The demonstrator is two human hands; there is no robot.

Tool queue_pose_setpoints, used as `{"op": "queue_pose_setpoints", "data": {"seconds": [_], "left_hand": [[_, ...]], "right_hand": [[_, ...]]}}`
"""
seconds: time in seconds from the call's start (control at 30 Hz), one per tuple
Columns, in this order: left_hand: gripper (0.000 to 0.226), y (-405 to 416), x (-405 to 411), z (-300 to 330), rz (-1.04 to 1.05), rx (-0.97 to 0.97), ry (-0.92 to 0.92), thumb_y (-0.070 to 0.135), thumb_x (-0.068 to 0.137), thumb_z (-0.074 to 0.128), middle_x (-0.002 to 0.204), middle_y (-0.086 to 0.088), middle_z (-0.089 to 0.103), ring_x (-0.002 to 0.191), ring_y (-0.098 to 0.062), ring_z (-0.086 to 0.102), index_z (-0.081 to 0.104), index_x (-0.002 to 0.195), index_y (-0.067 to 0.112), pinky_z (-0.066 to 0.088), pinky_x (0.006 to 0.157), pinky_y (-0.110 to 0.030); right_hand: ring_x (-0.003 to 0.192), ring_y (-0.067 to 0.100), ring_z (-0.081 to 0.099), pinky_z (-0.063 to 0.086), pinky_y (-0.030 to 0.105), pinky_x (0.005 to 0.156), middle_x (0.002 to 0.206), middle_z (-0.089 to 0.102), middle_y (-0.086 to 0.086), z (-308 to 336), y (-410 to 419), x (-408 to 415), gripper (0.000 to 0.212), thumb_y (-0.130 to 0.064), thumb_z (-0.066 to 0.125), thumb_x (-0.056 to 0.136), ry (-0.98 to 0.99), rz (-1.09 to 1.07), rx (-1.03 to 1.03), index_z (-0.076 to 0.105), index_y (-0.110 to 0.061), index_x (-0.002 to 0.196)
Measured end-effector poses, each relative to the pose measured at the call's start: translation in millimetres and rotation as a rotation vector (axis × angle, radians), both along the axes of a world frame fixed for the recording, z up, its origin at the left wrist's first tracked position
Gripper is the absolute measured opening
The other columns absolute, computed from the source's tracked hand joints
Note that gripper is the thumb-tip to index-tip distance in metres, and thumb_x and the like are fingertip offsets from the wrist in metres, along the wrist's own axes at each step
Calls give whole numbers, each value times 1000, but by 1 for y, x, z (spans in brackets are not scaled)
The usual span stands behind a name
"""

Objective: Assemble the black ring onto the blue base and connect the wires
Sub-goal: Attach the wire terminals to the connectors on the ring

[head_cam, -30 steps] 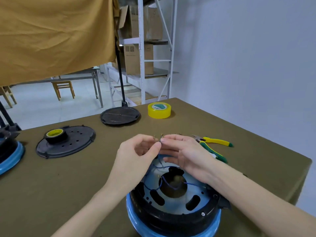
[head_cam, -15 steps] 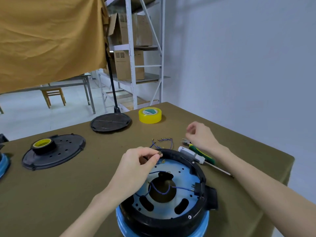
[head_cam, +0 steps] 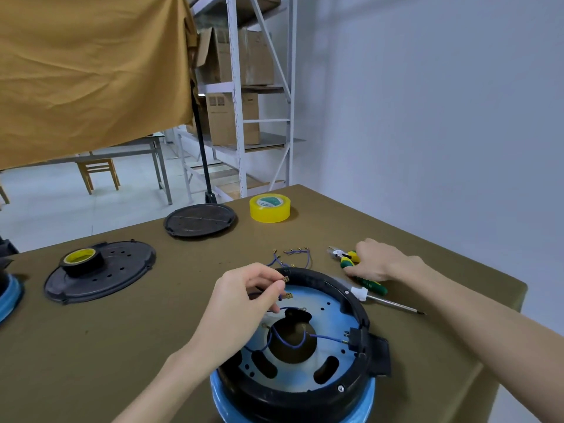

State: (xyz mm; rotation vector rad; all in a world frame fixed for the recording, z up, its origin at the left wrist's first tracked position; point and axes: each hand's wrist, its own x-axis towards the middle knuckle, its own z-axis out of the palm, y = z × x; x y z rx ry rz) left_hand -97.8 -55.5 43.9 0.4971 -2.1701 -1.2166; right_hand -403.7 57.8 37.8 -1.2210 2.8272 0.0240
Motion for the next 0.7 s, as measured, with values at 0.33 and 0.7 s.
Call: {"op": "queue_pose_setpoints", "data": {"seconds": [0.33, 0.7], "left_hand": [[20, 0, 3, 11, 35, 235, 291, 17, 98, 68, 93, 3, 80, 85, -13, 78, 78, 92, 34, 58, 72, -18], [17, -1, 5, 10, 126, 342, 477, 16, 95, 71, 87, -2, 80, 78, -16, 77, 80, 91, 31, 58, 69, -19]], "right_hand": [[80, 3, 49, 34, 24, 64, 97, 49, -15, 43, 13, 105, 24, -49, 40, 95, -24, 429, -766, 46, -31, 110], [94, 15, 45, 38, 21, 75, 108, 52, 1, 28, 17, 148, 53, -40, 49, 87, 154, 663, -699, 56, -6, 127]]}}
